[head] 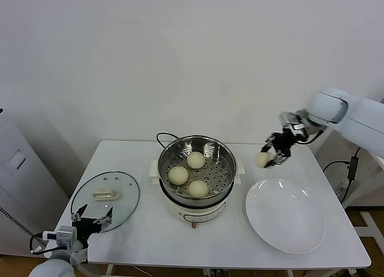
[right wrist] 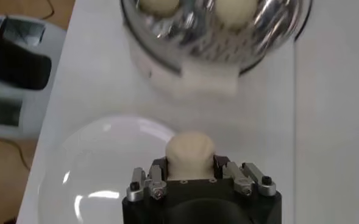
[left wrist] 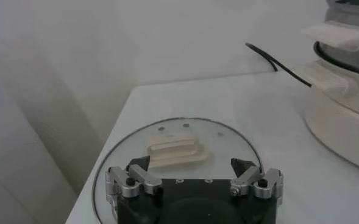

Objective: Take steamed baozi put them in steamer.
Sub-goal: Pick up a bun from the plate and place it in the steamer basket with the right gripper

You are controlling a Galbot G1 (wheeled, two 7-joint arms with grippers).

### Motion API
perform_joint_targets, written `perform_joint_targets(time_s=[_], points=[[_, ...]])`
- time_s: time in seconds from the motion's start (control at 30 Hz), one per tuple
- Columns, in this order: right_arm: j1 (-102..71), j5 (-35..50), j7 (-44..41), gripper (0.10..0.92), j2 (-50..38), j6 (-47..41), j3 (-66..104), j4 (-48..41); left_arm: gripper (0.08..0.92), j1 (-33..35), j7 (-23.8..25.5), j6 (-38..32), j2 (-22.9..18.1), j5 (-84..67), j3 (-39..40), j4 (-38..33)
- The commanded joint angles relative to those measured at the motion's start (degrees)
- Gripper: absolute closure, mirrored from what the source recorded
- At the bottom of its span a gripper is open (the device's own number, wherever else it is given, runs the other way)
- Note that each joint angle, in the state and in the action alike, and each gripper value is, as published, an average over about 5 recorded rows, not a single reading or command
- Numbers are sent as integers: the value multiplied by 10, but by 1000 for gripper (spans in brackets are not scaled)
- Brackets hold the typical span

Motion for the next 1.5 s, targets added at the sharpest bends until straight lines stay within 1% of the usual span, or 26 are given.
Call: perform_joint_targets(time_s=[0.03,0.43,0.7,1.07,1.37,1.47,1.5], points=[[85,108,58,558,91,-98,-72,29,177,-2,0,0,-1,1,1,0],[38,148,112,558,139,-138,-65,21,177,-8,0,1,-2,0,5,1],[-20,147,149,558,152,-155,-52,9,177,-9,0,0,-3,-2,5,4],[-74,144,168,558,170,-161,-28,-19,177,-13,1,0,-4,-3,7,9],[-97,139,186,558,175,-165,-22,-25,177,-12,1,-2,-4,-5,6,11],[-100,139,190,536,176,-167,-20,-26,177,-12,1,-2,-5,-5,6,11],[-100,140,191,518,176,-167,-19,-26,177,-12,1,-3,-5,-5,6,11]])
